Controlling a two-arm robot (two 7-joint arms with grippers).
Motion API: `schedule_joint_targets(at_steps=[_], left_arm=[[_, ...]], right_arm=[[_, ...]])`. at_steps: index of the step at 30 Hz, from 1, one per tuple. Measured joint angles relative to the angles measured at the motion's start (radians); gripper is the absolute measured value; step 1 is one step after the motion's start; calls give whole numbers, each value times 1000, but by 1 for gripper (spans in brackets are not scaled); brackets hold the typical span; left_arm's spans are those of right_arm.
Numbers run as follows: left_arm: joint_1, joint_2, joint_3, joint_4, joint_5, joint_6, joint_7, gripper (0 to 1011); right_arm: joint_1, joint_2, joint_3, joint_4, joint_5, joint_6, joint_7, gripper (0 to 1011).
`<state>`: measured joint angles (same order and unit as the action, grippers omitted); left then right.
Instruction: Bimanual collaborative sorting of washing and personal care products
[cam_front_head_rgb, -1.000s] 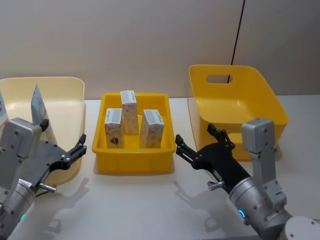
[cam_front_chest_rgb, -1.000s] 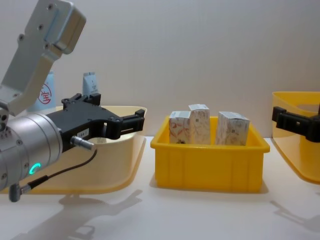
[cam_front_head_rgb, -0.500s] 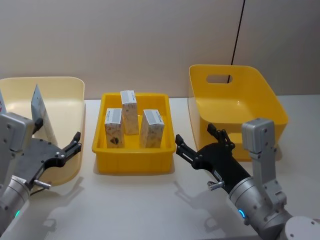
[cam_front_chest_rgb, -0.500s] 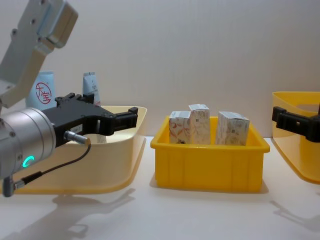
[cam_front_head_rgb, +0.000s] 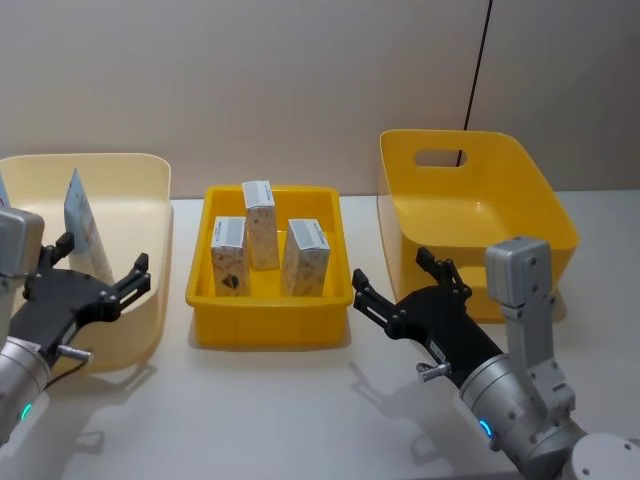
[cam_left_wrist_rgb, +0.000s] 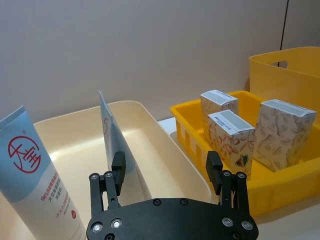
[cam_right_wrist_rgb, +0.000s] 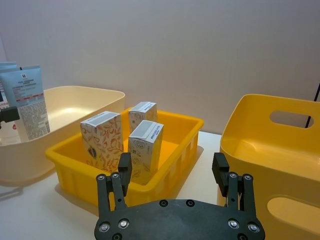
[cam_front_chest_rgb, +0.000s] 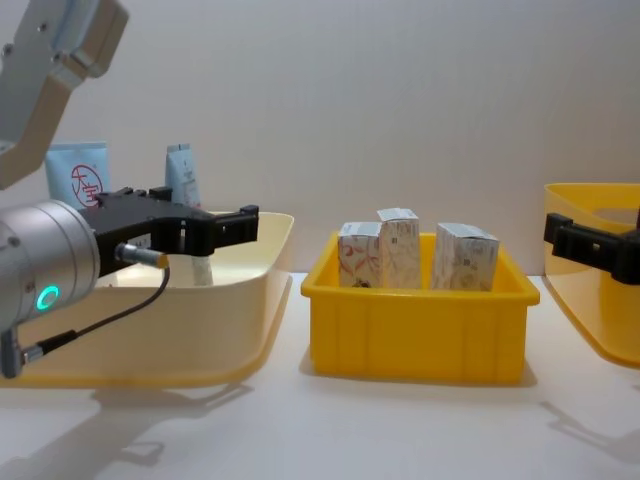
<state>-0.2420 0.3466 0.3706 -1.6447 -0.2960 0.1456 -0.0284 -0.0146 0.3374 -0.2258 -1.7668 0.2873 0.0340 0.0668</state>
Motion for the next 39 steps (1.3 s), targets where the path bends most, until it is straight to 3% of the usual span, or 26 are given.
schedule_joint_targets(at_steps=[9, 19, 39], left_arm=[[-16, -40, -41, 26, -48, 53, 10, 1003], [-25, -64, -78, 50, -70, 91, 34, 1003], [-71, -86, -80, 109, -72, 105, -5, 1003]], right_arm=[[0, 0, 0, 0, 0, 0, 0, 1001], [0, 0, 0, 0, 0, 0, 0, 1001], [0, 0, 0, 0, 0, 0, 0, 1001]])
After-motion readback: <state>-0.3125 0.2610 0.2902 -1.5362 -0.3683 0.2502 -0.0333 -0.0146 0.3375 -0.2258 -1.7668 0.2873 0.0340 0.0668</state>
